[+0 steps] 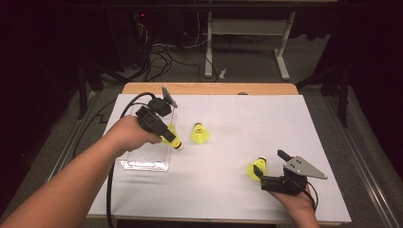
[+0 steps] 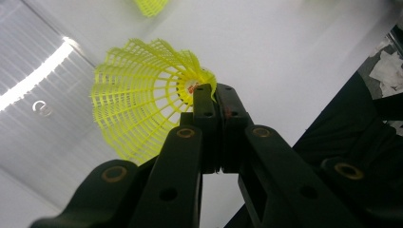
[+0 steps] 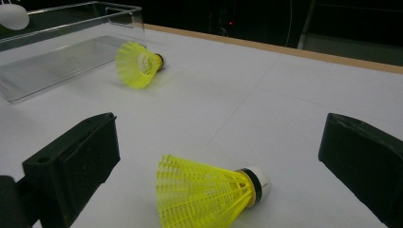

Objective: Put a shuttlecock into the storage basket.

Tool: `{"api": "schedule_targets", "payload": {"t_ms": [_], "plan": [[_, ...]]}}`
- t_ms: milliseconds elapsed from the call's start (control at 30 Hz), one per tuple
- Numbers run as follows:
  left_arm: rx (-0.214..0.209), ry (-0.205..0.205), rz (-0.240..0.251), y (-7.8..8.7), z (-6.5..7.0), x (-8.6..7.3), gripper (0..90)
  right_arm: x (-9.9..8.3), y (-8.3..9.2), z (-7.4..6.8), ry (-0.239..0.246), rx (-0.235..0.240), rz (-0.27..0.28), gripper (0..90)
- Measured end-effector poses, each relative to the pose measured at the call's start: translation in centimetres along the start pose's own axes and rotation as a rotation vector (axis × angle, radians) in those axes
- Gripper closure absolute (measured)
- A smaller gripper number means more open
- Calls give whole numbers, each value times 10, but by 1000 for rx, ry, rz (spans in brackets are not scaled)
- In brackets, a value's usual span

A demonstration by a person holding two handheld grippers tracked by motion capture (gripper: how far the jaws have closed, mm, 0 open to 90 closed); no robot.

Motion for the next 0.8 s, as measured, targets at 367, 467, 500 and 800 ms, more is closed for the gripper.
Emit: {"api": "schedule_targets", "payload": {"t_ms": [367,467,500,800], "plan": [[8,0,34,4,-15,18,891,0,0,0,1,0,-2,5],[20,26,41,3,-17,21,891,0,0,0,0,-1,-2,5],[16,9,38,3,-19,23,891,0,0,0,0,-1,-3,4],[33,32,56,1,-28,33,891,0,1,0,-1,1,-4,5]]}}
Point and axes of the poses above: each handheld gripper's, and its own axes: y roughly backward along the jaws, x roughly out of its top, z roughly to its right, the point moved 4 cm from there along -y, roughly forward along the jaws, and after that the axes turned 1 degree about -x, right-handed, at the moved point
